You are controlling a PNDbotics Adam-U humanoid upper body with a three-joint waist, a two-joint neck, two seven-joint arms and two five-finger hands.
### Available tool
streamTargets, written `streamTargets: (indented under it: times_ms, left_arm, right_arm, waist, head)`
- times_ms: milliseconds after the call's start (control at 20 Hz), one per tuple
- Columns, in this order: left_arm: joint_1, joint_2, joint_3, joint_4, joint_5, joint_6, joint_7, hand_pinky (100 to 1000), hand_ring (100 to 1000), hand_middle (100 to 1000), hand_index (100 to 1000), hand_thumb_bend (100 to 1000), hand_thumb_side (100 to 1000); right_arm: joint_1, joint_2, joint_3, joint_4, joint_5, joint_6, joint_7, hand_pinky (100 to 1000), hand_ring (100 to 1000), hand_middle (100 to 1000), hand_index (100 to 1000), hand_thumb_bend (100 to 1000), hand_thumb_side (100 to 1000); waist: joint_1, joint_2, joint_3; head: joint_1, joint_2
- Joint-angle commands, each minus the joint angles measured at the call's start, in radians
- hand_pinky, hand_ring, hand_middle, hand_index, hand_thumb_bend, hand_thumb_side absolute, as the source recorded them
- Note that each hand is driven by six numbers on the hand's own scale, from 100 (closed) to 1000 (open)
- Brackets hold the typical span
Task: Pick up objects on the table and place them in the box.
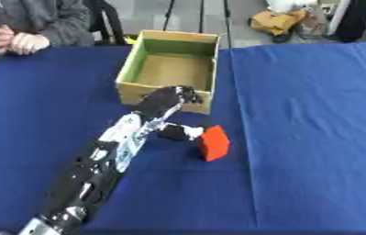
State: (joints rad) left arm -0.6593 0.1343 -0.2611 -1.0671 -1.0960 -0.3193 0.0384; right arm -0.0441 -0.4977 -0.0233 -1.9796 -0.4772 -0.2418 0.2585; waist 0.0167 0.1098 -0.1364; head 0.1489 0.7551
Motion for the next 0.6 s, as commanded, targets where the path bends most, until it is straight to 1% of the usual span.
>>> streamTargets:
  times_ms: [50, 300, 550, 600]
  left_arm:
    - [-0.011, -0.006, -0.004, 0.018, -0.03, -0.016, -0.011, 606, 652, 629, 769, 748, 689]
    - [-0.009, -0.007, -0.007, 0.027, -0.028, -0.029, -0.04, 605, 646, 623, 765, 717, 708]
    - [-0.008, -0.004, -0.003, 0.021, -0.009, -0.018, -0.06, 591, 633, 613, 759, 625, 686]
    - [-0.008, -0.004, 0.0, 0.021, -0.001, -0.013, -0.062, 580, 626, 608, 756, 584, 685]
  right_arm:
    - [-0.012, -0.022, -0.002, -0.02, -0.001, -0.003, 0.003, 529, 878, 551, 476, 100, 707]
    - [-0.012, -0.021, -0.002, -0.02, -0.001, -0.003, 0.003, 529, 878, 551, 476, 100, 706]
    - [-0.011, -0.021, -0.003, -0.02, 0.0, -0.003, 0.002, 529, 878, 551, 476, 100, 706]
    - [-0.011, -0.021, -0.003, -0.02, 0.0, -0.003, 0.001, 529, 878, 551, 476, 100, 706]
  waist:
    - [-0.004, -0.005, -0.004]
    - [-0.003, -0.005, -0.005]
    - [-0.004, -0.005, -0.004]
    - [-0.004, -0.005, -0.003]
  head:
    - [0.007, -0.007]
    - [0.007, -0.008]
    - [0.008, -0.009]
    - [0.009, -0.01]
